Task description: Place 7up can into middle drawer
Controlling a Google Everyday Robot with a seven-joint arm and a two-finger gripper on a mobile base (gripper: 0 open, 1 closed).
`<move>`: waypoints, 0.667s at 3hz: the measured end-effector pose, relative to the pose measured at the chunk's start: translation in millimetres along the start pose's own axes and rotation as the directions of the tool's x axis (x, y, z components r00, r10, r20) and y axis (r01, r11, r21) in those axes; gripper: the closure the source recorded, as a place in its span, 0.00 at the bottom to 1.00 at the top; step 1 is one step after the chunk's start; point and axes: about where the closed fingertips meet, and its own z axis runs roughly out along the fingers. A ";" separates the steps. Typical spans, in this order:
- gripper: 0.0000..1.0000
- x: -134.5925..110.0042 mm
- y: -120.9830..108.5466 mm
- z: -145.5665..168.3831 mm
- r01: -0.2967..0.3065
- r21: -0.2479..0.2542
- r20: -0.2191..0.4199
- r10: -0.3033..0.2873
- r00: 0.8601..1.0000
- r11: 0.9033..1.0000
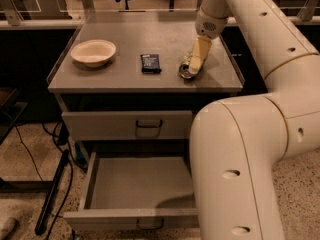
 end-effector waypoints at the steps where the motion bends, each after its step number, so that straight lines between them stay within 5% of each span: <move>1: 0.00 10.3 -10.6 -0.9 -0.031 0.022 0.005 0.031 1.000 0.999; 2: 0.00 4.0 -15.7 3.6 -0.022 0.036 0.022 0.021 1.000 0.999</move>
Offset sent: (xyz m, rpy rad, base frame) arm -0.0030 -0.0328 0.0185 -0.0175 0.0503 -0.0496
